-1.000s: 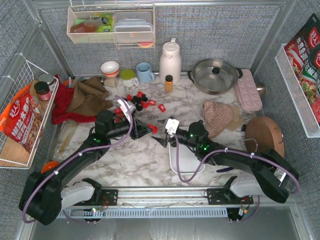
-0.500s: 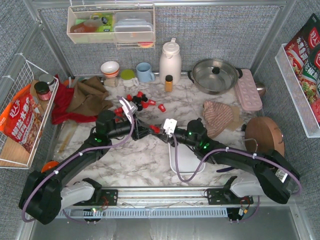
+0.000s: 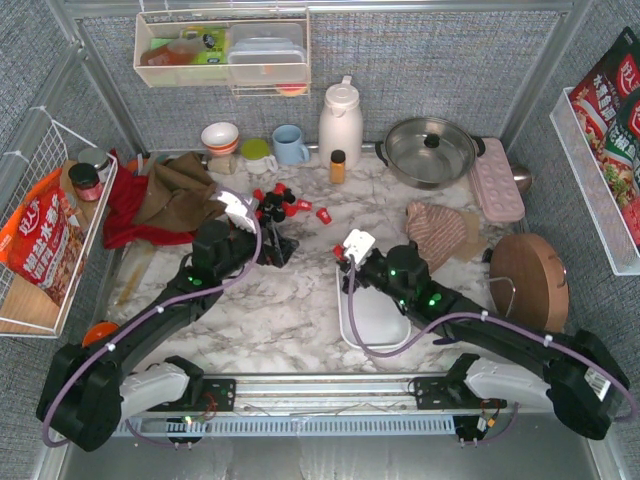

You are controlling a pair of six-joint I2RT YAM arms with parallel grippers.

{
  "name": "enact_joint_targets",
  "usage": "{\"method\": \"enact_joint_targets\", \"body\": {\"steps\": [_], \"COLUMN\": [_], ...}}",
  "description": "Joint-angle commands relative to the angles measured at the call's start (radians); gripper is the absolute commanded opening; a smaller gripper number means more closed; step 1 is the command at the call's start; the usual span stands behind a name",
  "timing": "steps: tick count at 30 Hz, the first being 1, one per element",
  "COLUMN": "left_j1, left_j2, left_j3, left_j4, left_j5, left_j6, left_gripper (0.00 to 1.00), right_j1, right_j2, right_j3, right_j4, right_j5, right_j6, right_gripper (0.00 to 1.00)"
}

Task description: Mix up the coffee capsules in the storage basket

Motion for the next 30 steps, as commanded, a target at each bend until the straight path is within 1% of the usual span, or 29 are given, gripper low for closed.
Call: {"method": "enact_joint_targets", "body": {"steps": [1, 3, 6, 8, 10, 11, 14, 17, 22, 25, 27, 30], "left_j1": [0.017, 0.037, 0.078, 0.117, 0.164, 0.183, 0.224, 0.238, 0.249, 0.256, 0.267, 0.274], "left_j2": [0.019, 0.049, 0.112, 0.172, 0.241, 0.277, 0.365, 0.427, 0.521, 0.564, 0.599, 0.64], "left_j3": [-0.008, 0.0, 0.02, 0.042, 0.067, 0.078, 0.115, 0.164, 0.261, 0.3, 0.327, 0.363], "left_j4": [-0.108, -0.158, -0.229, -0.267, -0.292, -0.292, -0.284, -0.284, -0.323, -0.336, -0.335, -0.326], "left_j5": [-0.469, -0.587, -0.677, -0.688, -0.669, -0.655, -0.621, -0.602, -0.624, -0.651, -0.642, -0.609], "left_j6": [-0.065, -0.115, -0.182, -0.206, -0.225, -0.229, -0.218, -0.196, -0.187, -0.193, -0.191, -0.191], "left_gripper": [0.99, 0.99, 0.99, 0.99, 0.98, 0.96, 0.8, 0.73, 0.73, 0.79, 0.81, 0.79], "right_j1": [-0.007, -0.008, -0.008, -0.008, -0.008, -0.009, -0.009, -0.01, -0.011, -0.011, -0.011, -0.011], "right_j2": [-0.073, -0.105, -0.132, -0.134, -0.121, -0.11, -0.073, -0.047, -0.036, -0.031, -0.023, -0.011], "right_j3": [-0.049, -0.078, -0.094, -0.098, -0.103, -0.101, -0.084, -0.08, -0.088, -0.088, -0.088, -0.088], "right_j4": [-0.178, -0.196, -0.247, -0.263, -0.262, -0.262, -0.266, -0.255, -0.228, -0.225, -0.221, -0.215], "right_j5": [0.255, 0.268, 0.266, 0.263, 0.263, 0.261, 0.253, 0.244, 0.214, 0.199, 0.185, 0.173], "right_j6": [0.127, 0.174, 0.248, 0.267, 0.272, 0.273, 0.285, 0.296, 0.283, 0.275, 0.271, 0.27], "right_gripper": [0.37, 0.42, 0.49, 0.53, 0.55, 0.55, 0.58, 0.62, 0.63, 0.63, 0.64, 0.64]}}
